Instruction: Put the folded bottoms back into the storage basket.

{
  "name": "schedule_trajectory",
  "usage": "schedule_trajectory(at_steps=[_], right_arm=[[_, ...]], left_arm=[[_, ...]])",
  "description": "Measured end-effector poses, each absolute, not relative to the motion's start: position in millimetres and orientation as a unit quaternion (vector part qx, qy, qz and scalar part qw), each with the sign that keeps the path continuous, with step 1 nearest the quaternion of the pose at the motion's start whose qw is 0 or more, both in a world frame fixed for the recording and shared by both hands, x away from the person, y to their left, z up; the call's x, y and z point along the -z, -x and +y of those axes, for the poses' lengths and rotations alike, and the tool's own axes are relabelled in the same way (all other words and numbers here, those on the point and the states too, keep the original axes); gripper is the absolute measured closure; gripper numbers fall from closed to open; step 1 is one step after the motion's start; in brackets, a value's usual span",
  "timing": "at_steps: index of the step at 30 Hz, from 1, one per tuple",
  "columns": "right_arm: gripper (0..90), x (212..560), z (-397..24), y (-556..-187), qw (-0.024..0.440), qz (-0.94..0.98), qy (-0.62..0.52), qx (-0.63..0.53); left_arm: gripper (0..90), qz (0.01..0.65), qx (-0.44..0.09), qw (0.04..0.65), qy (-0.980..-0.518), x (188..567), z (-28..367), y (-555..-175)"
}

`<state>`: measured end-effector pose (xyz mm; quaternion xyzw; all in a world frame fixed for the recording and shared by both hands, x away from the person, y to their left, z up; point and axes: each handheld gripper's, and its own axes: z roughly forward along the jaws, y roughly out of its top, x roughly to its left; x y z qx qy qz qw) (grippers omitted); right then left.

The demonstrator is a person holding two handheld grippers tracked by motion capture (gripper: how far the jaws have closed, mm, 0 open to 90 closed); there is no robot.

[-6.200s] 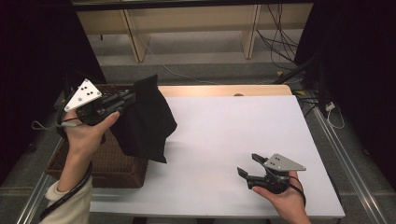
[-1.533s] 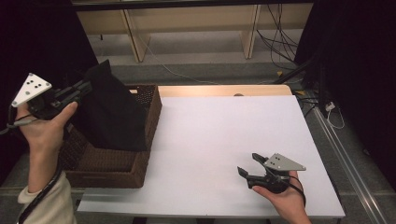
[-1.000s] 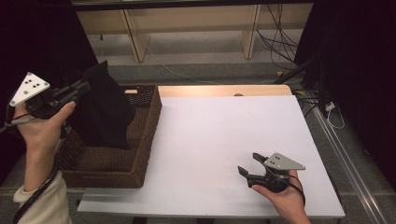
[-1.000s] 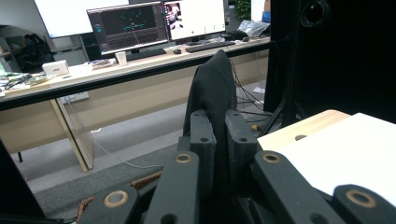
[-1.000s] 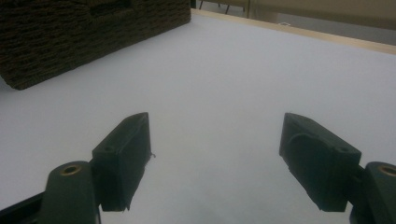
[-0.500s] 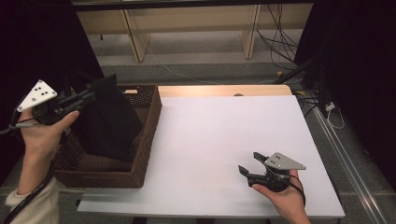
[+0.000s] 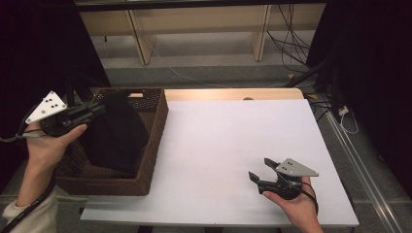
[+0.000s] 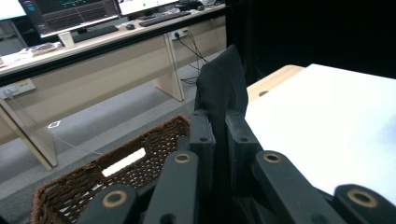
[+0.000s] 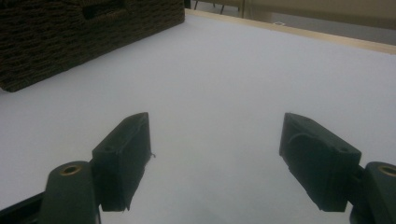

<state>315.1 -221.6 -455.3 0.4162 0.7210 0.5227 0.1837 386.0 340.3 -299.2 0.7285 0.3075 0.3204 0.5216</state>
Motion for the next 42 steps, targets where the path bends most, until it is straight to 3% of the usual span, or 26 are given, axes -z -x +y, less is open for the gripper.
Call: schedule_trajectory(at_steps=[18,42], right_arm=[[25.8,455,-221,-315,0.185,0.721,-0.417,-0.522],[25.8,456,-222,-316,0.184,0.719,-0.417,-0.524]], left_arm=[[82.5,0.278,-0.280,0.488,-0.779,305,332,-378],[81.8,0.272,-0.285,0.402,-0.827,330,333,-471]])
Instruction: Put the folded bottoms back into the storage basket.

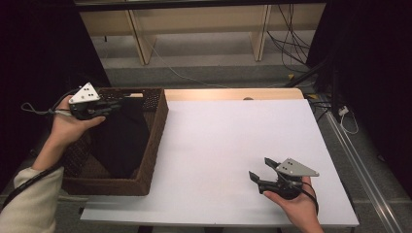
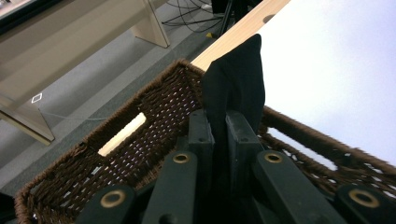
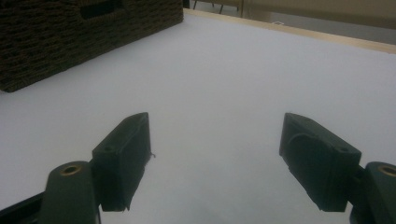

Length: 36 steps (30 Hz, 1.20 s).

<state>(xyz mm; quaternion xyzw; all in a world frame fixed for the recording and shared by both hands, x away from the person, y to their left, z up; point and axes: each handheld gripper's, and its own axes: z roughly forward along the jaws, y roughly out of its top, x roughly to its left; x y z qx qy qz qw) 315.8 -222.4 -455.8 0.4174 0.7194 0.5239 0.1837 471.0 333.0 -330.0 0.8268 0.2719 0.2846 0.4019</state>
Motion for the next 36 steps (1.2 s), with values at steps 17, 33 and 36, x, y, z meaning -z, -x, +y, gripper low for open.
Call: schedule_trajectory(at_steps=[17,33,36], right_arm=[[25.8,456,-223,-316,0.184,0.721,-0.416,-0.523],[25.8,456,-224,-316,0.186,0.719,-0.415,-0.525],[25.8,456,-224,-316,0.187,0.719,-0.415,-0.526]], left_arm=[[81.9,0.327,-0.295,0.371,-0.817,358,341,-512],[57.0,0.418,-0.336,0.298,-0.790,370,339,-536],[49.8,0.412,-0.325,0.281,-0.804,372,333,-532]])
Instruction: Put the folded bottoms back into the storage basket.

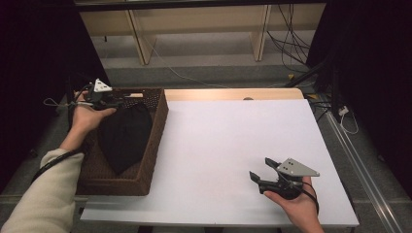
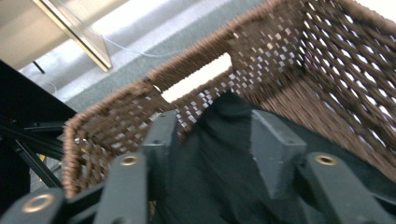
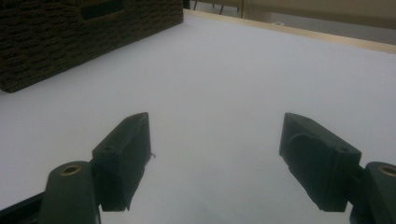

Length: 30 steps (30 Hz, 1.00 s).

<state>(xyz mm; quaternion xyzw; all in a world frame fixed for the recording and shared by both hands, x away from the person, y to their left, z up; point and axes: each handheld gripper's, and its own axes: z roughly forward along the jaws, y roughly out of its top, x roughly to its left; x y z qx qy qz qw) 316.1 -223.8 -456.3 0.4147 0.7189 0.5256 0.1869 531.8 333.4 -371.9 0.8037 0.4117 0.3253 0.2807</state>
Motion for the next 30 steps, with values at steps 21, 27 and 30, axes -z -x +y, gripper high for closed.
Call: schedule_trajectory(at_steps=[21,27,30], right_arm=[[25.4,454,-222,-314,0.190,0.725,-0.412,-0.518],[25.4,455,-220,-314,0.188,0.725,-0.410,-0.520],[25.4,455,-220,-314,0.186,0.726,-0.411,-0.519]], left_arm=[[35.3,0.396,-0.121,0.225,-0.882,438,295,-477],[32.3,0.381,-0.119,0.199,-0.895,452,285,-473],[30.9,0.383,-0.125,0.186,-0.896,458,283,-475]])
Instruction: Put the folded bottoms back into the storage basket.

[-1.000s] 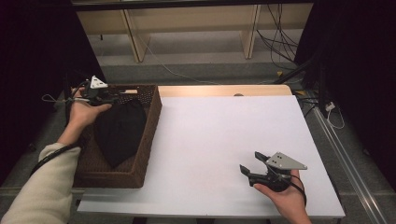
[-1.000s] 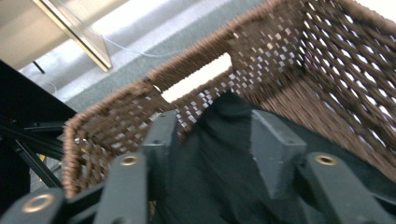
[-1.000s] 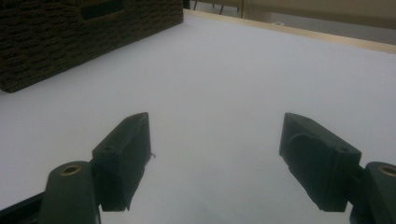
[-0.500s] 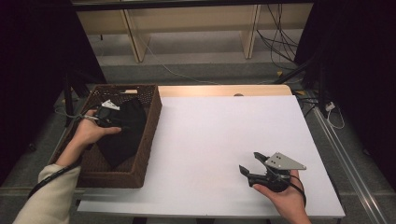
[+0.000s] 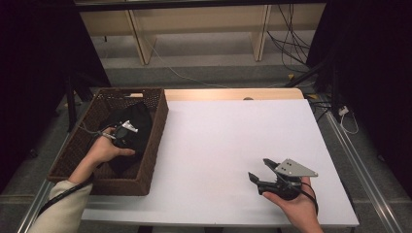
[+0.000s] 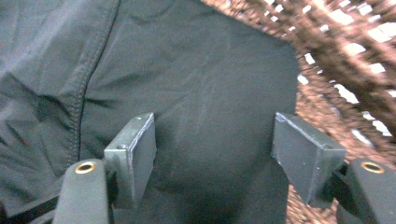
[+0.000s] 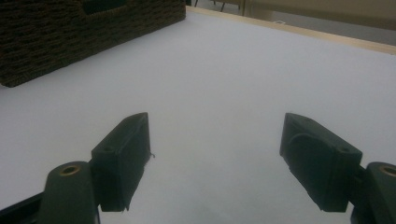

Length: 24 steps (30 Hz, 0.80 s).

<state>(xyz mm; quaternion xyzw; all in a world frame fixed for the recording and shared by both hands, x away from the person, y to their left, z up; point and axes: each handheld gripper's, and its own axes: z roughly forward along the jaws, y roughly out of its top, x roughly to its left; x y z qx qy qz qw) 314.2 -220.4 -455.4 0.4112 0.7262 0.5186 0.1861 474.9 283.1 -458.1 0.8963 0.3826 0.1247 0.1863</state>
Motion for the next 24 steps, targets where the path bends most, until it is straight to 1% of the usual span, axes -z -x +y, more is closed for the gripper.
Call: schedule_trajectory(at_steps=[4,7,10,12,13,15,20,24], right_arm=[[25.4,456,-221,-315,0.189,0.726,-0.409,-0.519],[25.4,456,-221,-315,0.191,0.728,-0.407,-0.518],[25.4,456,-221,-314,0.189,0.726,-0.409,-0.519],[25.4,456,-221,-314,0.190,0.728,-0.408,-0.518],[25.4,455,-220,-314,0.189,0.727,-0.407,-0.520],[25.4,455,-220,-314,0.189,0.727,-0.407,-0.520],[25.4,456,-221,-314,0.189,0.730,-0.408,-0.516],[25.4,456,-221,-314,0.191,0.728,-0.407,-0.517]], left_arm=[[32.5,0.389,-0.120,0.183,-0.895,464,283,-478],[36.0,0.395,-0.113,0.187,-0.892,464,284,-481],[42.4,0.398,-0.107,0.190,-0.891,463,287,-483],[49.9,0.396,-0.104,0.191,-0.892,462,290,-485],[51.9,0.395,-0.102,0.191,-0.893,462,291,-485],[60.4,0.385,-0.109,0.189,-0.897,461,293,-485],[69.7,0.381,-0.110,0.187,-0.899,460,293,-485],[74.1,0.369,-0.111,0.184,-0.904,458,293,-485]])
